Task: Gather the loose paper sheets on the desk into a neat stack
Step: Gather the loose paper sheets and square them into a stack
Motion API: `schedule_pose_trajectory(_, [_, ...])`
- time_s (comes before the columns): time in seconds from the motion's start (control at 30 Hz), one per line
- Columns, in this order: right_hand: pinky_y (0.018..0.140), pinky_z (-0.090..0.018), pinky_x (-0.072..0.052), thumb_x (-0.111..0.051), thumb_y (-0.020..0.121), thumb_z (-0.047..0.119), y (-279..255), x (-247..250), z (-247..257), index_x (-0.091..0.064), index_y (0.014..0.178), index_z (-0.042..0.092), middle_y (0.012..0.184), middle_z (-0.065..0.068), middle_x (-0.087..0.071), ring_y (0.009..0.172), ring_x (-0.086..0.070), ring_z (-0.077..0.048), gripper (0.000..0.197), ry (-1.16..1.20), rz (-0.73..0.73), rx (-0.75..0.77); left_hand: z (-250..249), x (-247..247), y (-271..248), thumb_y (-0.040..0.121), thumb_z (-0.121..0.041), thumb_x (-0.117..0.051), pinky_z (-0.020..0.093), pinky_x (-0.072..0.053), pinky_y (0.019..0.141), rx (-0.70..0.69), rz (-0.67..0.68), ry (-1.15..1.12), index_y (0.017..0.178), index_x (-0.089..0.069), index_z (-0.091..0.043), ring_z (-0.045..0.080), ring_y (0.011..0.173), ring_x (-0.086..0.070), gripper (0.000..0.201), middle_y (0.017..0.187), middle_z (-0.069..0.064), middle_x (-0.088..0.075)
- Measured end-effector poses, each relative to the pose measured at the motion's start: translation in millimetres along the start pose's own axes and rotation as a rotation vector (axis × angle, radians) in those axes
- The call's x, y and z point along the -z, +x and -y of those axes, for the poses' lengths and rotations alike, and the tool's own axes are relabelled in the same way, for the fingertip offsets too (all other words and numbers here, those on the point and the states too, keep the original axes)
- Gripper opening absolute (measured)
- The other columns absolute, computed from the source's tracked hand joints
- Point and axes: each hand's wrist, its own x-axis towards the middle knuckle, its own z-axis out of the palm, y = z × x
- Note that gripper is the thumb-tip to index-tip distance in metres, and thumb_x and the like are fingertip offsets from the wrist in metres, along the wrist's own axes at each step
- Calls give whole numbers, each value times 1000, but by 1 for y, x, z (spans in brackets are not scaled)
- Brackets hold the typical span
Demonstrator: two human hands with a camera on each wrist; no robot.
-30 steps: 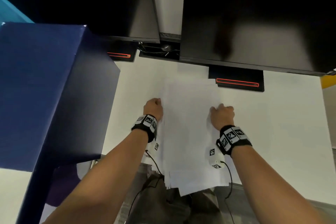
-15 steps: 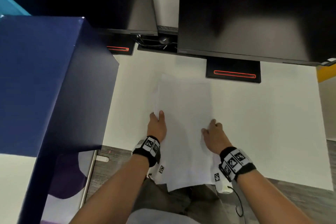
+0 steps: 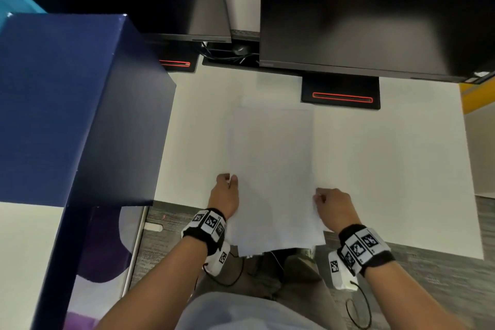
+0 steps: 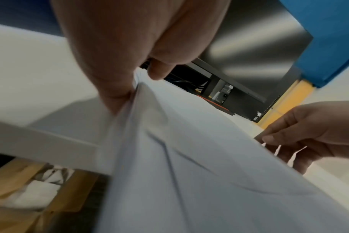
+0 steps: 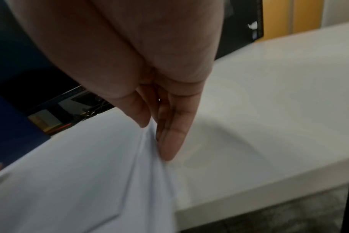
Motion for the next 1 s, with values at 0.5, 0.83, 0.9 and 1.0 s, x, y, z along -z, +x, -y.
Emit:
schedule_pose_trajectory(0.5, [72,-35,-60,-53,96,27,2,-4,-5,-70,70,10,67,-8,-73,64,-71,-24,36,38,61,-96,29,22,8,87,-34,-68,23,-53,83,-43,-98,133,100,-73,-21,17,86,-70,19,88,-2,-74])
schedule_pose_trajectory(0.83, [80,-28,-45,-51,97,29,71,27,33,-65,106,0,111,-20,-67,104,-63,-36,34,160,-100,-129,-32,20,49,87,-42,-66,22,-52,77,-82,-210,78,96,-74,-15,23,86,-71,30,89,3,-76])
schedule_pose_trajectory(0.9, [94,-35,-46,-52,96,38,87,21,52,-57,118,0,124,-23,-56,115,-56,-39,44,148,-51,-134,-48,9,56,88,-41,-63,25,-53,72,-129,-191,127,92,-73,-14,26,83,-70,29,86,5,-74])
schedule_pose_trajectory(1.0, [107,-43,-39,-53,94,43,95,24,62,-46,136,0,135,-21,-43,126,-41,-38,60,67,-34,-153,-54,8,69,86,-52,-59,33,-53,88,-114,-212,188,120,-66,-16,26,104,-65,50,112,5,-67])
